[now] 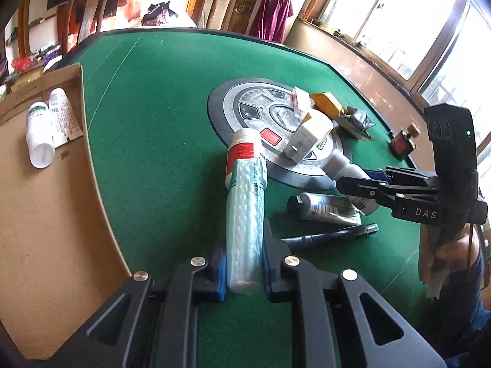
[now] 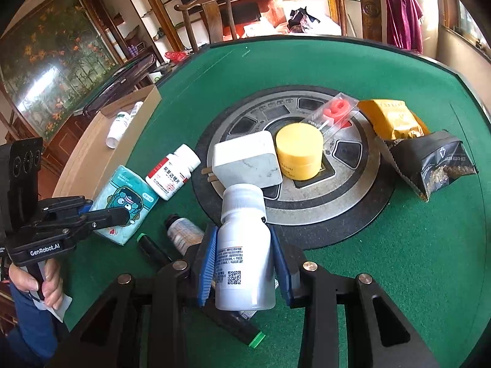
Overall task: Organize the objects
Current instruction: 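Grasp the teal tissue pack with the left tool while the right tool grasps a white bottle, then carry the tissue pack and white bottle toward the cardboard box, then lower both items into the box and open both tools, then withdraw, then grasp the silver tube with the right tool while the left tool approaches the black marker, then close the left tool on the black green-capped marker while the right tool holds the tube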
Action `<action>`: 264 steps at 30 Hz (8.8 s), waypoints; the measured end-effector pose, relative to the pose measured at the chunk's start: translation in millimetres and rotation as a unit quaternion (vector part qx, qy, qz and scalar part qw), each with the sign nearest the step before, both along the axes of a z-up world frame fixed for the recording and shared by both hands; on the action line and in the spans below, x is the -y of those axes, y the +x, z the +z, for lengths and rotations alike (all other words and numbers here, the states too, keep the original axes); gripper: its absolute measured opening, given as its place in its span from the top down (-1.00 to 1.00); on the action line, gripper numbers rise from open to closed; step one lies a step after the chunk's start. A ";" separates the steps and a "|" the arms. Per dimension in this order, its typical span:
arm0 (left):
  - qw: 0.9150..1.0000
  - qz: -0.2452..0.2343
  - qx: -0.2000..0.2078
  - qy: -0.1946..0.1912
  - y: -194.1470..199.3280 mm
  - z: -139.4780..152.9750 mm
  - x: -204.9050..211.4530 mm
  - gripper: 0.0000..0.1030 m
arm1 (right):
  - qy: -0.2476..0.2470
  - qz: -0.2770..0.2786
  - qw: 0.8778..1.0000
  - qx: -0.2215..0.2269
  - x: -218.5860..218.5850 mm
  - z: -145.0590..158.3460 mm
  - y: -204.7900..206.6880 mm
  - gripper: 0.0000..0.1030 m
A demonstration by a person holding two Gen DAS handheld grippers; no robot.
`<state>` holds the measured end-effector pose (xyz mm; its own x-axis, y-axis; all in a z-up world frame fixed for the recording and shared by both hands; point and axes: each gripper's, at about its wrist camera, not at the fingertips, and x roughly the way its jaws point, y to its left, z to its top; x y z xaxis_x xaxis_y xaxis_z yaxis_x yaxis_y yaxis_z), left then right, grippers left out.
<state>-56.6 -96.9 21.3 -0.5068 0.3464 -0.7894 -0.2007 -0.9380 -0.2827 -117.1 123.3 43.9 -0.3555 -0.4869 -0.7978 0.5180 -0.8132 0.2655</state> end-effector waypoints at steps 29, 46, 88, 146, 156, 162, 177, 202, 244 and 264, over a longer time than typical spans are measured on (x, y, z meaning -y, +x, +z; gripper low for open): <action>0.995 0.058 -0.062 -0.049 2.5 9.5 0.7 0.79 | 0.015 -0.005 0.999 -0.042 3.5 14.3 9.2 0.28; 0.992 0.094 -0.071 -0.048 2.2 16.4 16.6 0.78 | -0.019 -0.008 0.999 -0.046 11.7 25.7 15.6 0.28; 0.986 0.128 -0.104 0.008 14.4 39.4 50.4 0.77 | -0.066 0.009 0.997 -0.036 82.8 36.0 48.4 0.27; 0.963 0.258 0.054 0.058 -46.6 2.6 248.4 0.75 | -0.007 0.044 0.998 0.050 377.9 9.5 -98.9 0.26; 0.961 0.262 0.032 0.078 -40.6 10.1 253.8 0.02 | -0.042 0.035 0.997 0.049 359.1 22.7 -100.0 0.17; 0.966 0.249 -0.010 0.066 -15.6 21.8 238.9 -0.06 | -0.087 0.037 0.995 0.029 313.6 54.9 -81.1 0.04; 0.976 0.209 -0.009 -0.054 13.6 5.6 161.8 -0.19 | -0.122 0.026 0.992 0.004 112.1 70.0 9.2 -0.17; 0.991 0.117 -0.069 -0.009 87.2 59.3 12.6 -0.53 | 0.011 0.148 0.989 -0.024 32.6 -16.1 19.8 -0.15; 0.982 0.069 0.012 -0.175 8.0 -12.3 -114.8 0.72 | 0.057 -0.004 0.996 -0.064 -38.7 -16.6 25.9 0.43; 0.990 0.099 -0.045 -0.091 33.7 23.0 -92.8 0.73 | -0.006 -0.014 0.996 -0.092 -49.6 19.3 47.2 0.43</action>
